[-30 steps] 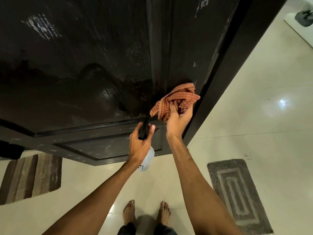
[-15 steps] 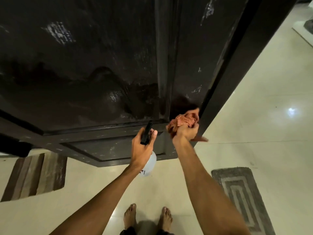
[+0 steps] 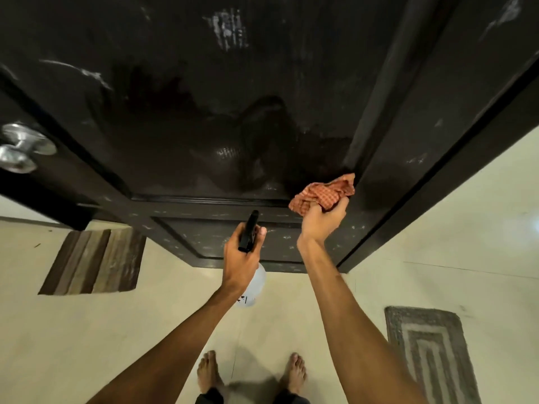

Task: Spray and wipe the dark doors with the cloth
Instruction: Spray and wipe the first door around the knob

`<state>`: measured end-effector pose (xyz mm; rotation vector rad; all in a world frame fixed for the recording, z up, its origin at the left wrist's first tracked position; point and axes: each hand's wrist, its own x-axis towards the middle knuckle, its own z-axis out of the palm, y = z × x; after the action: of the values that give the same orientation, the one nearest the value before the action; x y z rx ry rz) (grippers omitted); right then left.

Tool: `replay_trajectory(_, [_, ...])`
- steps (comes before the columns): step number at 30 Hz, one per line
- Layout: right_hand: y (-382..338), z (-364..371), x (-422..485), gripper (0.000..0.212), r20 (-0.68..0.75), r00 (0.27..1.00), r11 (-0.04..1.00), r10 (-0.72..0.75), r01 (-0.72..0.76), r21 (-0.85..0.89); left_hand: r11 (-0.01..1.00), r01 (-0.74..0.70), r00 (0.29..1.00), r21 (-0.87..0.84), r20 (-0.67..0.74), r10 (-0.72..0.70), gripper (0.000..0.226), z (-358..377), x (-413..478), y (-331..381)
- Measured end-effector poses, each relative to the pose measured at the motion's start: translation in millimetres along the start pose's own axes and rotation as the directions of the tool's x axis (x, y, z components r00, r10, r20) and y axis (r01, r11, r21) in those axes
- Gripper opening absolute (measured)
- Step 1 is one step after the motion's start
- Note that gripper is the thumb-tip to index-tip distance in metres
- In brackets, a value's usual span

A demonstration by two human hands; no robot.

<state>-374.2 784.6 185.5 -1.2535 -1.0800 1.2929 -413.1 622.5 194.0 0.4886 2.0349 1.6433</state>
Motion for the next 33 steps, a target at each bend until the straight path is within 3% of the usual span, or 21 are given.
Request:
replay_trajectory(2, [7, 11, -23, 0.056, 0.194, 0.977, 0.992, -0.089, 0.103, -0.066, 1.000, 0.003, 1.000, 0.006, -0.008, -0.003, 0.017, -15, 4, -7])
replay_trajectory(3, [16, 17, -28, 0.051, 0.179, 0.981, 0.990, -0.077, 0.097, -0.105, 1.000, 0.005, 1.000, -0.003, -0.011, -0.005, 0.018, -23, 5, -9])
replay_trajectory(5, [19, 31, -31, 0.035, 0.001, 0.994, 0.992, 0.114, -0.114, -0.057, 1.000, -0.013, 1.000, -0.027, -0.016, 0.013, 0.020, -40, 11, -11])
replay_trajectory(7, [18, 46, -38, 0.028, -0.054, 0.944, 0.946, 0.324, -0.325, 0.006, 0.999, -0.028, 1.000, -0.031, -0.009, 0.028, 0.023, -59, 15, -14])
replay_trajectory(10, [18, 85, -75, 0.058, 0.065, 0.988, 0.987, 0.136, -0.141, 0.073, 0.998, -0.051, 0.998, -0.023, -0.023, 0.051, 0.018, -100, 24, -19])
replay_trajectory(12, [17, 110, -104, 0.050, 0.205, 0.978, 0.998, 0.036, -0.047, 0.049, 0.999, -0.053, 0.998, 0.005, -0.032, 0.053, 0.013, -126, 31, -25])
replay_trajectory(14, [21, 128, -121, 0.028, 0.052, 0.997, 0.995, 0.051, -0.055, 0.081, 0.999, -0.046, 0.998, 0.007, -0.036, 0.047, 0.013, -157, 38, -33])
replay_trajectory(15, [23, 134, -121, 0.026, -0.082, 0.985, 0.978, 0.154, -0.140, 0.157, 0.999, -0.042, 0.999, 0.001, -0.032, 0.042, 0.016, -171, 43, -37])
replay_trajectory(17, [23, 144, -122, 0.039, -0.220, 0.900, 0.900, 0.377, -0.300, 0.317, 1.000, -0.029, 0.999, -0.006, -0.021, 0.028, 0.022, -196, 53, -39])
replay_trajectory(18, [25, 153, -126, 0.048, -0.227, 0.885, 0.894, 0.408, -0.336, 0.298, 1.000, -0.021, 1.000, -0.008, -0.020, 0.020, 0.023, -209, 59, -40])
replay_trajectory(20, [31, 174, -144, 0.059, -0.197, 0.924, 0.944, 0.328, -0.314, 0.102, 1.000, -0.007, 1.000, -0.004, -0.030, 0.007, 0.020, -231, 71, -45])
replay_trajectory(23, [43, 194, -185, 0.056, 0.067, 0.950, 0.952, 0.305, -0.304, -0.025, 1.000, 0.003, 0.998, 0.031, -0.066, -0.001, 0.021, -254, 82, -56])
replay_trajectory(26, [40, 202, -203, 0.061, -0.002, 0.959, 0.959, 0.284, -0.284, 0.006, 0.999, 0.006, 0.999, 0.036, -0.053, -0.004, 0.025, -269, 82, -65])
replay_trajectory(30, [25, 229, -221, 0.061, 0.136, 0.991, 1.000, -0.015, 0.015, 0.002, 1.000, 0.019, 0.995, 0.022, -0.095, -0.017, 0.021, -292, 86, -67])
replay_trajectory(31, [28, 238, -228, 0.059, 0.149, 0.989, 1.000, -0.004, 0.006, -0.017, 0.999, 0.022, 0.994, 0.029, -0.104, -0.019, 0.021, -299, 87, -68])
replay_trajectory(33, [40, 247, -240, 0.060, 0.042, 0.992, 0.992, 0.122, -0.123, 0.019, 0.999, 0.024, 0.992, 0.034, -0.121, -0.019, 0.021, -311, 85, -70])
